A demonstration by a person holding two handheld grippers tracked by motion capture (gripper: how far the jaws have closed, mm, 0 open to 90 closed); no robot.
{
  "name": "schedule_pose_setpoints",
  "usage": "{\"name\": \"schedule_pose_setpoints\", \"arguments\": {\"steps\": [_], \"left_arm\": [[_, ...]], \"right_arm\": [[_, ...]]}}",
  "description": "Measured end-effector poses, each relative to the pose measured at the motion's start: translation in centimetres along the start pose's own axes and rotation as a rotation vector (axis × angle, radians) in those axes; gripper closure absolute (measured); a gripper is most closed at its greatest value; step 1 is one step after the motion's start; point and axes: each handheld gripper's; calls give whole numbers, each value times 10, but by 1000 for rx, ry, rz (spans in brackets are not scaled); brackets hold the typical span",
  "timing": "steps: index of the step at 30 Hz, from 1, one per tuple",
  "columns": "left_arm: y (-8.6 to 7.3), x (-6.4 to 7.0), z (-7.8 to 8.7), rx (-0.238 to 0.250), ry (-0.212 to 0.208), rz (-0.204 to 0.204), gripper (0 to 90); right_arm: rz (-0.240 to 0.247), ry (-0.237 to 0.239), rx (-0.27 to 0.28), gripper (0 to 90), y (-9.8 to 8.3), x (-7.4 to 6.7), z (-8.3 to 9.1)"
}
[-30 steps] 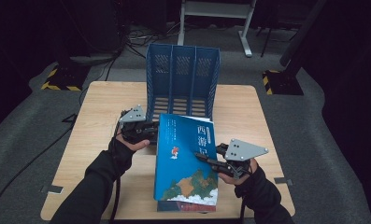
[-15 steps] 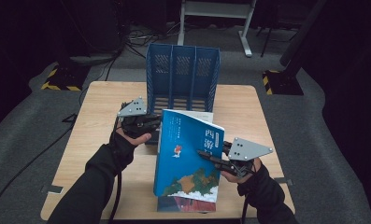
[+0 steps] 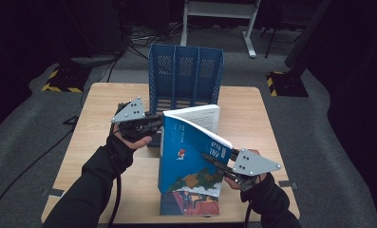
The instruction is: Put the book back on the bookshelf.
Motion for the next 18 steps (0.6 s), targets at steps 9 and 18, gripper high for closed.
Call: {"name": "schedule_pose_setpoints", "arguments": {"steps": [9,18], "left_arm": [[-1,19,14,37,6,-18,834],[-4,37,28,63,50,-5,668]], "right_arm": [[4,17,33,750,5,-10,6],[43,35,56,771,13,-21,14]]}}
Point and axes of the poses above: each handheld gripper's, and its own axes: z roughly backward along the jaws, y roughly out of its top, x roughly to its right, and after that the axes turned 9 degrees about -x, right-handed
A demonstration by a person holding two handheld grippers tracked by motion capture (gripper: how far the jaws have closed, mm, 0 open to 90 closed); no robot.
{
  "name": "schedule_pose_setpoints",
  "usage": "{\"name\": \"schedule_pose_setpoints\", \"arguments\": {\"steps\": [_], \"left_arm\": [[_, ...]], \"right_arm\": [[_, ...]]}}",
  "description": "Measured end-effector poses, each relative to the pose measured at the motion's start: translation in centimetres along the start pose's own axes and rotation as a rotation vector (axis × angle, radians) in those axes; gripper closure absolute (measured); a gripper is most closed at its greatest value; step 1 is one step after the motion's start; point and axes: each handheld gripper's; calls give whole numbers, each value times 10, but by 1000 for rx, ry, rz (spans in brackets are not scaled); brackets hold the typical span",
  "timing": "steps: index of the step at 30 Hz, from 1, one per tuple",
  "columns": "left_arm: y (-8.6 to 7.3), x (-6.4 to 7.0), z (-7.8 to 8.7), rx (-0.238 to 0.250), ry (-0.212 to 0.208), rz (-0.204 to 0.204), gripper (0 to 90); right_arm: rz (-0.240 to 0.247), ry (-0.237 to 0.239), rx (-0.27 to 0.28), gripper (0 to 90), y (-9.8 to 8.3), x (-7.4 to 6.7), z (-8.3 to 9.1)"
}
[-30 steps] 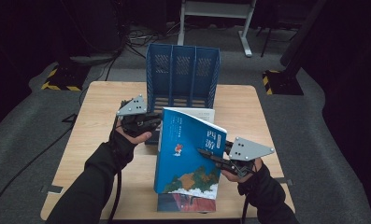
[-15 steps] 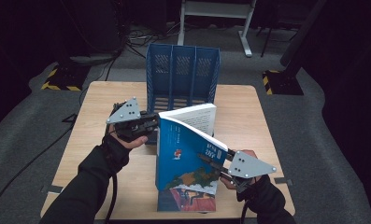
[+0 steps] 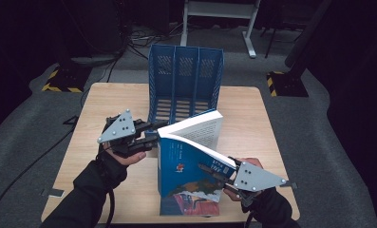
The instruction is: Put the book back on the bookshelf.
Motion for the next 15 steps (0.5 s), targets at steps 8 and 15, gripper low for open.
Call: {"name": "schedule_pose_setpoints", "arguments": {"steps": [8,15], "left_arm": [[-9,9,17,4,61,43,444],[-25,10,31,-52,68,58,339]], "right_arm": [[16,20,-4,777,1,-7,5],[22,3,-9,768,2,-10,7]]}}
Point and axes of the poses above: each handheld gripper's, and its own axes: z roughly backward along the jaws, y roughly out of its top, x roughly to its right, and after that the axes turned 9 degrees about -x, right-handed
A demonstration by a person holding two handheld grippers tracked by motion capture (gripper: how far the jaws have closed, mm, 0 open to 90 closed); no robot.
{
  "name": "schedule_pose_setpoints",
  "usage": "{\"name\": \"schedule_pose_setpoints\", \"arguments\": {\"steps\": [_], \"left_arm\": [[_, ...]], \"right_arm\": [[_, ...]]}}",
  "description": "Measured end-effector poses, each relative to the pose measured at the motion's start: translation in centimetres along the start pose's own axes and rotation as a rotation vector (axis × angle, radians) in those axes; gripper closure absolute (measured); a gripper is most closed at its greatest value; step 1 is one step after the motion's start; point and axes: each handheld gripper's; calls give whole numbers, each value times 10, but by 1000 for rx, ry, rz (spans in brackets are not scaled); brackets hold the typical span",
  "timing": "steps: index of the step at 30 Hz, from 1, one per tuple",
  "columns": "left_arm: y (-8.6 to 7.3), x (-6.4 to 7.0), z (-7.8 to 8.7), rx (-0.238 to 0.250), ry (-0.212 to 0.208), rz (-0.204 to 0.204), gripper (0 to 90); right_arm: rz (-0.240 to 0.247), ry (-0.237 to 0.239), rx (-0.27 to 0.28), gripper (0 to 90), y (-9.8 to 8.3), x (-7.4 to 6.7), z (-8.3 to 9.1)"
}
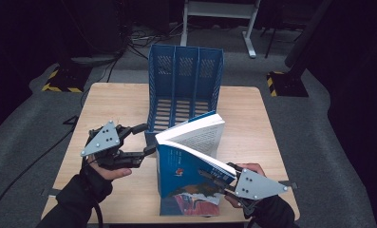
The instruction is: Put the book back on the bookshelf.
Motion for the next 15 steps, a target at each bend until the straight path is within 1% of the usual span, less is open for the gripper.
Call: {"name": "schedule_pose_setpoints", "arguments": {"steps": [1,3,5,7,8,9,11,13,15], "left_arm": [[-3,0,2,-15,-2,-6,331],[-9,2,5,-33,-4,-3,317],[-13,3,7,-46,-32,10,326],[-17,10,7,-82,-37,7,340],[-19,12,6,-87,-47,4,338],[-21,16,5,-96,-67,1,335],[-24,20,1,-110,-87,0,318],[-27,26,-5,-118,-119,4,318],[-29,30,-11,-132,-125,-2,328]], "right_arm": [[2,-6,-1,767,0,-1,0],[0,-11,-3,765,0,-1,1],[-2,-10,3,765,-1,0,2],[-1,-13,6,763,-2,-1,2],[-1,-13,7,762,-2,-1,2],[1,-16,5,761,-1,-1,2],[-2,-18,2,760,-2,-1,3],[-1,-21,1,759,-2,-1,4],[-1,-27,0,757,-2,-2,5]]}}
Point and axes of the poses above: each handheld gripper's, and its own axes: z roughly backward along the jaws, y roughly out of its top, x roughly to its right, and after that the axes turned 9 degrees about -x, right-handed
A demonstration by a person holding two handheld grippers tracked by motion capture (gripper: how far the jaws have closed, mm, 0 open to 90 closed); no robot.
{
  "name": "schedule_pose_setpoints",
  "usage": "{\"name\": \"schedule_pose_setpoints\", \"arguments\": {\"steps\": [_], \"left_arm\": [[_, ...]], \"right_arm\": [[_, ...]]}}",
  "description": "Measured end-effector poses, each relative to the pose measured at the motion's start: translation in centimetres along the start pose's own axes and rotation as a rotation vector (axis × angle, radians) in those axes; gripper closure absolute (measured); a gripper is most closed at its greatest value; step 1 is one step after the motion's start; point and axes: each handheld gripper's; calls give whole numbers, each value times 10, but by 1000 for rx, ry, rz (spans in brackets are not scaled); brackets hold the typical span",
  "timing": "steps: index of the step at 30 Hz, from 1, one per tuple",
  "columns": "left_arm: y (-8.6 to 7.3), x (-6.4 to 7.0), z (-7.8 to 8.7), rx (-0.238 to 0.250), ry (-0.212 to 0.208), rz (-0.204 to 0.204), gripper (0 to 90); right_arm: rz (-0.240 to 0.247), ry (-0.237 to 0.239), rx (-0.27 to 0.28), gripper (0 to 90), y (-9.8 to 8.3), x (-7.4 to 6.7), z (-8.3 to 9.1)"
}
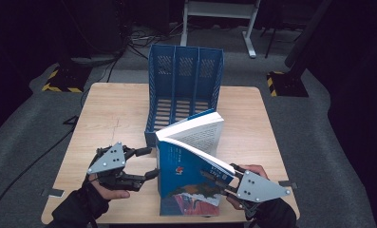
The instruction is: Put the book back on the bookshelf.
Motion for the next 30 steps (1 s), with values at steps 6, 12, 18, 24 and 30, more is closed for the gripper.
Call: {"name": "schedule_pose_setpoints", "arguments": {"steps": [6,12,18,24,30], "left_arm": [[-2,4,-28,-25,-57,0,389],[6,0,-42,-14,-106,3,413],[22,-2,-46,11,-119,-33,381],[37,-6,-46,27,-127,-56,356],[47,-9,-46,21,-129,-77,358]], "right_arm": [[-8,-5,6,753,-2,0,3],[-7,-2,9,749,-4,0,6],[16,-3,1,736,-2,-4,8],[1,-10,1,712,-6,-3,16],[-7,-19,-14,723,-12,-5,21]]}}
Point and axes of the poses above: each handheld gripper's, and its own axes: z roughly backward along the jaws, y roughly out of its top, x roughly to its right, and after that the axes turned 9 degrees about -x, right-handed
